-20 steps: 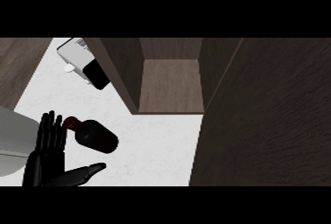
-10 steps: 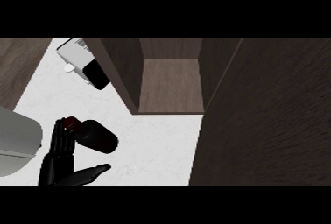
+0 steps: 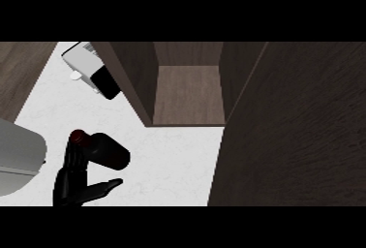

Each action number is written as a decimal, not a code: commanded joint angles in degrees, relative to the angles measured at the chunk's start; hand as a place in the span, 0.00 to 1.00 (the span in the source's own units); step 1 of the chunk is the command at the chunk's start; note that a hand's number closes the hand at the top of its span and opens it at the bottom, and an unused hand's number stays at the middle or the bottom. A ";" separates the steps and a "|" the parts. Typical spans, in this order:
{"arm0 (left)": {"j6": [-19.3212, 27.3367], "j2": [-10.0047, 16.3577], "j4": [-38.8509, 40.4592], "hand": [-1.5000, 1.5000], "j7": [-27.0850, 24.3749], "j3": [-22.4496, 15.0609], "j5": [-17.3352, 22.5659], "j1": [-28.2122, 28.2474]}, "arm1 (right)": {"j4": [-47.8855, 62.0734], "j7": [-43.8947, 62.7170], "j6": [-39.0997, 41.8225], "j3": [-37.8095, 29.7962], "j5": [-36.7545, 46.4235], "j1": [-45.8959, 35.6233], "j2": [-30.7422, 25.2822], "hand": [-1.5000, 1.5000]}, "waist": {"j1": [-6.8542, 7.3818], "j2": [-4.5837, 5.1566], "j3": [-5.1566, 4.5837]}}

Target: Pick up the wine, place it into the cabinet and close the cabinet

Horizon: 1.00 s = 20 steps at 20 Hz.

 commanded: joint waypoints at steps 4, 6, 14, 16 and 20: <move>-4.71 0.28 6.84 0.00 -3.61 2.12 3.17 -1.62 | -9.65 10.64 -2.07 -2.56 -3.96 0.08 -1.68 0.00 | -0.21 -0.16 0.01; -7.83 3.35 12.58 0.00 -5.51 3.91 3.60 -4.02 | -4.73 6.45 -0.22 -2.95 -5.75 -0.64 -1.75 0.00 | 0.05 0.03 0.01; -5.04 0.83 24.20 0.00 -13.42 3.42 0.33 -11.99 | -7.65 5.03 -0.72 -2.00 -4.41 3.02 -1.19 0.00 | -0.20 0.09 0.02; -5.29 -0.24 21.78 0.00 -13.30 2.74 0.82 -9.57 | -7.38 8.57 -1.65 -3.32 -5.68 -0.45 -2.35 0.00 | -0.03 -0.05 0.03; -10.84 3.02 27.17 1.00 -11.86 5.07 3.94 -15.88 | -3.62 3.22 -0.89 -1.38 -3.89 2.07 -0.97 0.00 | 0.06 0.11 0.03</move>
